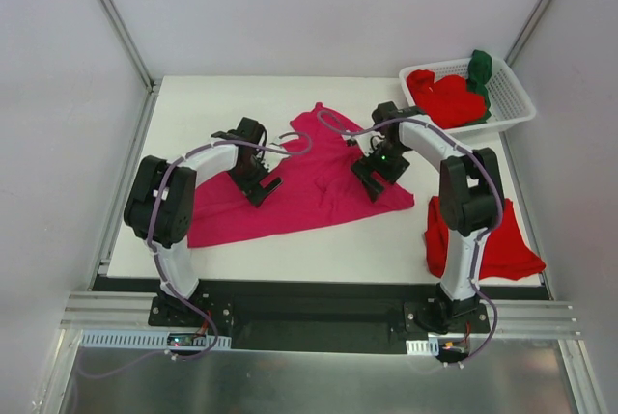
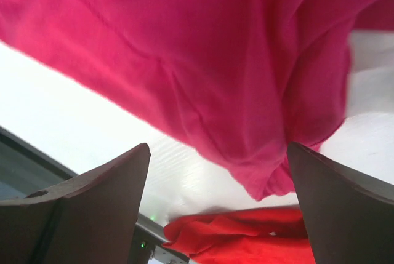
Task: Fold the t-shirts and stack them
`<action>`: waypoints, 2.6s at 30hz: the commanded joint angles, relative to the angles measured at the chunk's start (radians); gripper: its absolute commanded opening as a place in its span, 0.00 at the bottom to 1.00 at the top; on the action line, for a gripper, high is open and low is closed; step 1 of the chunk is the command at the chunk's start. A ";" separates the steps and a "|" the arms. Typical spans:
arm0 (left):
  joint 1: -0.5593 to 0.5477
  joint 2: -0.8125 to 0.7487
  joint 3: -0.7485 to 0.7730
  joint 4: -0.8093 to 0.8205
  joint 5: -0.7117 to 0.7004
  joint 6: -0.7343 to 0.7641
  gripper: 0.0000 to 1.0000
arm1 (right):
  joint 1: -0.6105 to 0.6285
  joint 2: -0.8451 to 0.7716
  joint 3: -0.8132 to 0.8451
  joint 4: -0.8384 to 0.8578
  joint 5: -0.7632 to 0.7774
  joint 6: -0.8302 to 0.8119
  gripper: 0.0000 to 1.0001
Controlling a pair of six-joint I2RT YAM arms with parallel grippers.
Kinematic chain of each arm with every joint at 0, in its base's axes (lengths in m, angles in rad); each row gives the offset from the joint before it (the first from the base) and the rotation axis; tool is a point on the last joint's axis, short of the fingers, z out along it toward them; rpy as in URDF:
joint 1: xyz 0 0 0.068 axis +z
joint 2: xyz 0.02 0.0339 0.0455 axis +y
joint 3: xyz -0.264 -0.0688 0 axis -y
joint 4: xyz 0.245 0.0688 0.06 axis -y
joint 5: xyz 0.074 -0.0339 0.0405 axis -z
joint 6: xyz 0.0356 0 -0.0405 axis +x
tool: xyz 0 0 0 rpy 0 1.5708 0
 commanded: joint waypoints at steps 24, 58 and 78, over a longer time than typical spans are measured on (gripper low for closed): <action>0.062 -0.078 0.058 -0.062 0.026 -0.037 0.99 | 0.087 -0.067 -0.246 0.453 0.354 -0.120 0.96; 0.190 -0.275 -0.283 -0.031 -0.133 0.105 0.99 | 0.145 -0.283 -0.352 0.211 0.359 -0.033 0.96; 0.289 -0.268 -0.229 0.078 -0.246 0.214 0.99 | 0.180 -0.323 -0.390 0.197 0.351 0.019 0.96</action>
